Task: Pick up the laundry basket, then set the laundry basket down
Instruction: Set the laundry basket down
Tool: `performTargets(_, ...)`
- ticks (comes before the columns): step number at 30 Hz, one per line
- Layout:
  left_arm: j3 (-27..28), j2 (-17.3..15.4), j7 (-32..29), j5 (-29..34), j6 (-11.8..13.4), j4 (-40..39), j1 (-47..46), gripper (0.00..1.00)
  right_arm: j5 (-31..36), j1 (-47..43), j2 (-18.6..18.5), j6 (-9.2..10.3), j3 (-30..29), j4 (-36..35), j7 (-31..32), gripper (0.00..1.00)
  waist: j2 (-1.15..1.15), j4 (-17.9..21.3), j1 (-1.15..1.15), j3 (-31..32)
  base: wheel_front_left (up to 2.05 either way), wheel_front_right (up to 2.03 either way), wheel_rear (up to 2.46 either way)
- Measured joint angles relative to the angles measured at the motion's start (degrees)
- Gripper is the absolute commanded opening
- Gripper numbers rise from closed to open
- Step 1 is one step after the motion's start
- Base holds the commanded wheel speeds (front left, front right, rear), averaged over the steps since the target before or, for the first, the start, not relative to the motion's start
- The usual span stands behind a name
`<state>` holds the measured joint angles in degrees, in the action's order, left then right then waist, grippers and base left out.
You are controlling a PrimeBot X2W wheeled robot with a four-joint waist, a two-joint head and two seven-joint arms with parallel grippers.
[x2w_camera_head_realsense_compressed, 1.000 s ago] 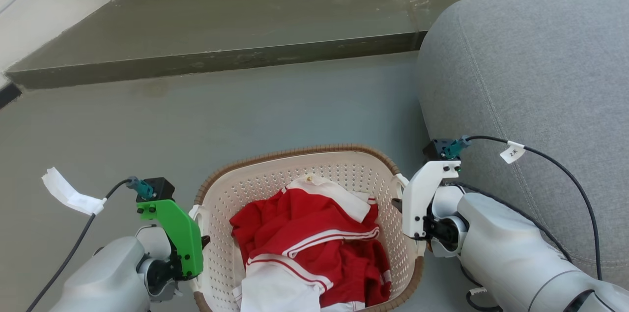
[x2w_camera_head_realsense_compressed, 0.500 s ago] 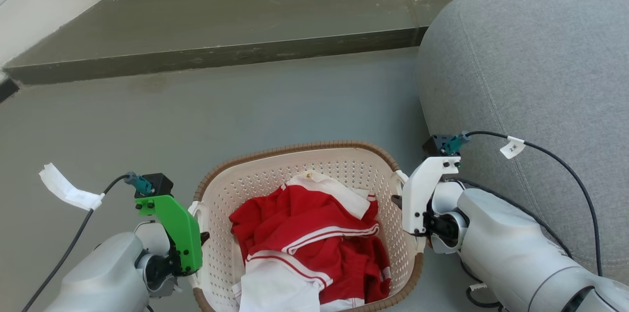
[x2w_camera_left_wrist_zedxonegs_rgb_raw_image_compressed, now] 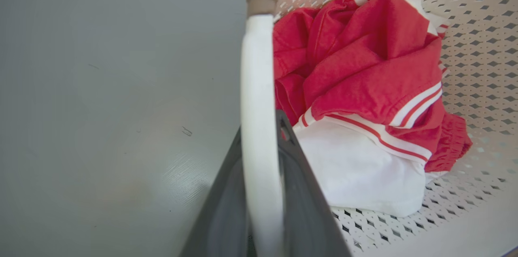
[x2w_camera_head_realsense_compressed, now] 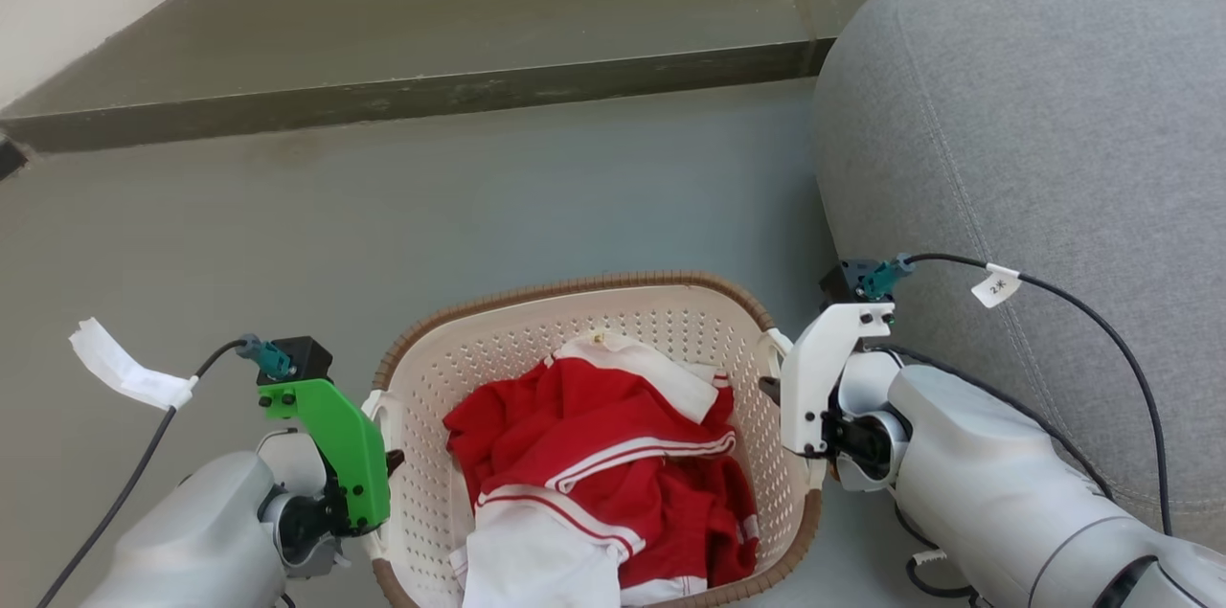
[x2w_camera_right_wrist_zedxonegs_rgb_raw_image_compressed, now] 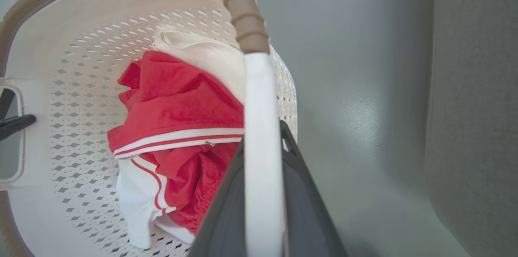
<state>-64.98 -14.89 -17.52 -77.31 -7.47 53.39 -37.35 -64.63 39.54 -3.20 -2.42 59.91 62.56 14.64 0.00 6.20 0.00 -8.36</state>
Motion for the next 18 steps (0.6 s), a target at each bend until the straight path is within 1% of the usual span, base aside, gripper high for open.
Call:
performTargets(5, 0.1, -0.4, 1.3, 0.0, 0.0, -0.1, -0.6, 0.0, 0.0, 1.0, 0.0, 0.12, 0.2, -0.5, -0.9, 0.0, 0.0, 0.1, 0.0, -1.3, 0.0, 0.0, 0.0)
performTargets(18, 0.0, -3.5, 3.7, 0.4, 0.0, -2.8, -4.1, 0.0, 0.0, 3.6, -0.1, 2.55, 1.2, -4.0, -4.9, 0.0, 0.0, 0.2, 0.0, -9.5, 0.0, 0.0, 0.0)
